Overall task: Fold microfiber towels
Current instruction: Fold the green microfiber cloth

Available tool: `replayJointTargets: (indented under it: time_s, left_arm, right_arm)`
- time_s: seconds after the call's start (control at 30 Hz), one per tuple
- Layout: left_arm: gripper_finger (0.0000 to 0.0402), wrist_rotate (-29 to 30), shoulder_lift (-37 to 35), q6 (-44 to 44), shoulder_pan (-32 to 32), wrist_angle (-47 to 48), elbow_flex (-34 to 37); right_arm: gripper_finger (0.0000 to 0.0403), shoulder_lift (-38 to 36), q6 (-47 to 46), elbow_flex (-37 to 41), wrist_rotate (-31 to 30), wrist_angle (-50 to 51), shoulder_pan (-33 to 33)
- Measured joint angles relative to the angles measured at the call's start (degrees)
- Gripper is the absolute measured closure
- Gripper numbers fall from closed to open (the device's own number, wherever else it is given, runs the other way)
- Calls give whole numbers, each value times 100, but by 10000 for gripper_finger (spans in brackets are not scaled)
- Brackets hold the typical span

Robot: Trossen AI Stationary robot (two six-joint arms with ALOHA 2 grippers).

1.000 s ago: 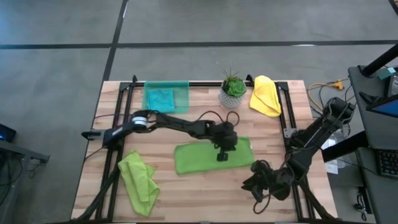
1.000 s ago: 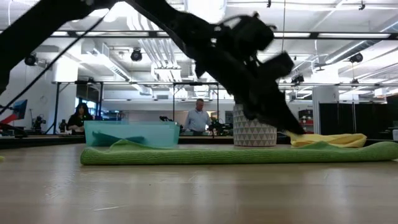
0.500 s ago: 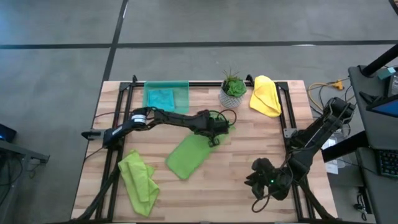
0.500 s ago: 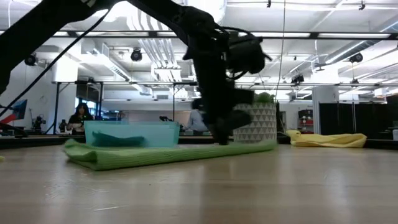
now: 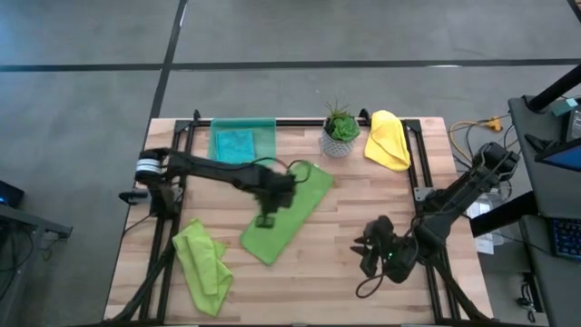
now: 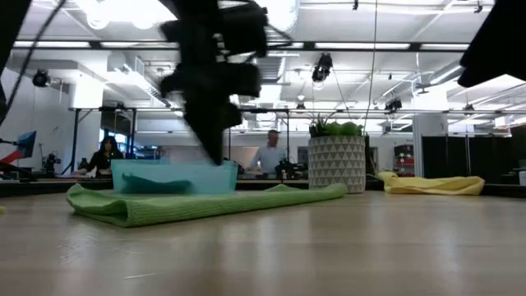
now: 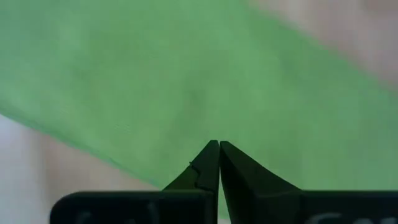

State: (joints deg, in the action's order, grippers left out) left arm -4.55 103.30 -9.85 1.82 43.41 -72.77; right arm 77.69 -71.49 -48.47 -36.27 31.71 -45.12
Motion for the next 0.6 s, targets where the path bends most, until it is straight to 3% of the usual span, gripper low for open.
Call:
replayJointTargets:
  time_s: [0.13,0.23,0.4,0.6]
  left_arm:
    - [401,-300,-222,108,-378,-369,1134]
    - [401,-570,-360,650,-783,-983,1482]
    - [401,-611,-218,1915,-1456,-2068,1545]
    - [401,-459,-210,3036,-1850,-4161,1513]
  right_arm:
    - [280,0,372,0,0,-27,103]
    - [280,0,569,1,2,-26,109]
    - [280,-3,707,7,24,-28,85]
    - [280,-7,1137,11,66,-38,79]
